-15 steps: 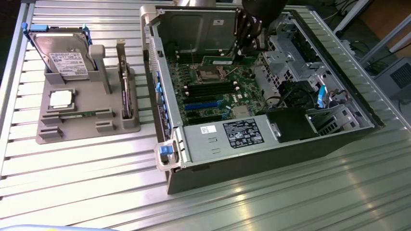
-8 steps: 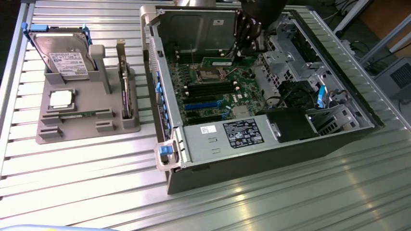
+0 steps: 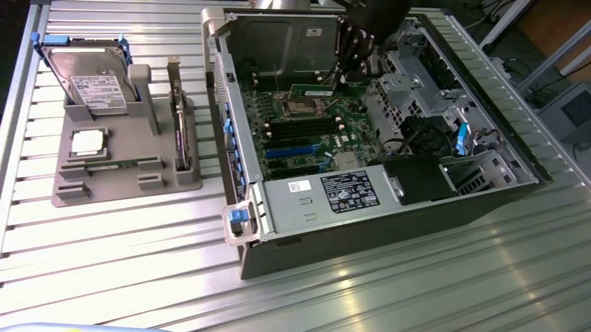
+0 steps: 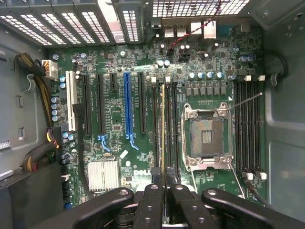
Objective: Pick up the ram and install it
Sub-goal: 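Insert the ram into the slot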
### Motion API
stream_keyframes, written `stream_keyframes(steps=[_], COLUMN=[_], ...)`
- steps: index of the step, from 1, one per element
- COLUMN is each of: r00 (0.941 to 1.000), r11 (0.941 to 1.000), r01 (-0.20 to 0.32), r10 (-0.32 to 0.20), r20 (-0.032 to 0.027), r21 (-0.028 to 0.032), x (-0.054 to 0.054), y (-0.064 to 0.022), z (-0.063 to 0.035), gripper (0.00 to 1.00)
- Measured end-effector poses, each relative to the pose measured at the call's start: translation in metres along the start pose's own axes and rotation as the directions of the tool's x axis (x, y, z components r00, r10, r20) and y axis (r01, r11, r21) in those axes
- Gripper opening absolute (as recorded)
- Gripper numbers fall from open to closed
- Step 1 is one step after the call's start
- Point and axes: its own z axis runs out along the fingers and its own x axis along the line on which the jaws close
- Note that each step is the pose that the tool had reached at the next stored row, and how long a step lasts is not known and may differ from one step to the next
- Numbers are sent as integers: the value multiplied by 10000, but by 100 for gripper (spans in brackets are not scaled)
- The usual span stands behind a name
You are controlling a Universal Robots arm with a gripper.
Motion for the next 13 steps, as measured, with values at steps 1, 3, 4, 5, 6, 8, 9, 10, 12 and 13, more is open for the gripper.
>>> stream_keyframes(steps=[1,3,4,5,6,8,9,10,12,13], r00=[10000,10000,10000,10000,10000,10000,10000,10000,10000,10000], r11=[10000,10000,10000,10000,10000,10000,10000,10000,10000,10000], r01=[0,0,0,0,0,0,0,0,0,0], r10=[0,0,0,0,0,0,0,0,0,0], r20=[0,0,0,1,0,1,-1,0,0,0], r21=[0,0,0,0,0,0,0,0,0,0], x=[0,0,0,0,0,0,1,1,1,1], y=[0,-1,-1,-1,-1,-2,-2,-2,-2,-3], z=[5,17,23,30,34,42,45,48,56,67], gripper=[12,12,12,12,12,12,12,12,12,12])
